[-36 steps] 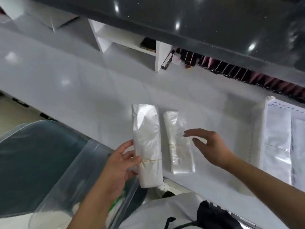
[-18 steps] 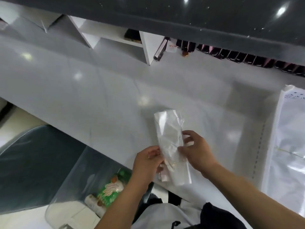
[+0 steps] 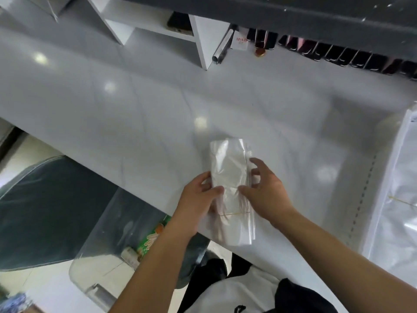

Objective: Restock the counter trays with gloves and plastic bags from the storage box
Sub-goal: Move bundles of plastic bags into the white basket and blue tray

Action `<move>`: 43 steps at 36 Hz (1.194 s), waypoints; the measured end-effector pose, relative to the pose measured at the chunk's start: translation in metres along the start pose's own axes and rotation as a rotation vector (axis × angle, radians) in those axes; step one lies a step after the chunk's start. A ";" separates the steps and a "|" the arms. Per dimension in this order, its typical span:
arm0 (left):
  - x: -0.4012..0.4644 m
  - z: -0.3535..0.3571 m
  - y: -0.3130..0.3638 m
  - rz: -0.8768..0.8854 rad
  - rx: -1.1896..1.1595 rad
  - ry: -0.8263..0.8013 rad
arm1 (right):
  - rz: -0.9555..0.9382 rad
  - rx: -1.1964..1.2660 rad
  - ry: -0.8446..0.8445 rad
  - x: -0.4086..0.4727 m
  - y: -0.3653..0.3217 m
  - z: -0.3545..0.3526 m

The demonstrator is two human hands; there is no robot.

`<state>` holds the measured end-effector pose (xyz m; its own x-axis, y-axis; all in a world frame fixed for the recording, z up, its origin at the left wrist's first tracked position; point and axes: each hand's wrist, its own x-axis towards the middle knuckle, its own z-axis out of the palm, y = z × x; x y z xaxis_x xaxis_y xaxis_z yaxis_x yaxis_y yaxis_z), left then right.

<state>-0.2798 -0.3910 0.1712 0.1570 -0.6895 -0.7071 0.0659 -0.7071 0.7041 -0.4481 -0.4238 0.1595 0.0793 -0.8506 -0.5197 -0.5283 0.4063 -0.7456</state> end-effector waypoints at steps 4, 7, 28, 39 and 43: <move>-0.005 -0.014 0.004 -0.067 -0.058 -0.165 | 0.198 0.430 -0.166 -0.001 -0.003 -0.012; -0.017 -0.026 0.000 -0.056 -0.102 -0.253 | 0.188 0.569 -0.283 -0.017 -0.002 -0.018; -0.150 -0.038 -0.111 0.271 -0.233 -0.655 | -0.060 0.557 0.060 -0.283 0.053 0.024; -0.227 0.021 -0.128 0.440 -0.054 -0.819 | -0.120 0.572 0.285 -0.392 0.113 0.015; -0.249 0.045 -0.124 0.469 -0.026 -0.896 | -0.158 0.565 0.345 -0.415 0.129 -0.005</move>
<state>-0.3713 -0.1383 0.2573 -0.6246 -0.7683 -0.1400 0.2110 -0.3386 0.9170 -0.5535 -0.0199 0.2807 -0.2042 -0.9339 -0.2936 -0.0025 0.3004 -0.9538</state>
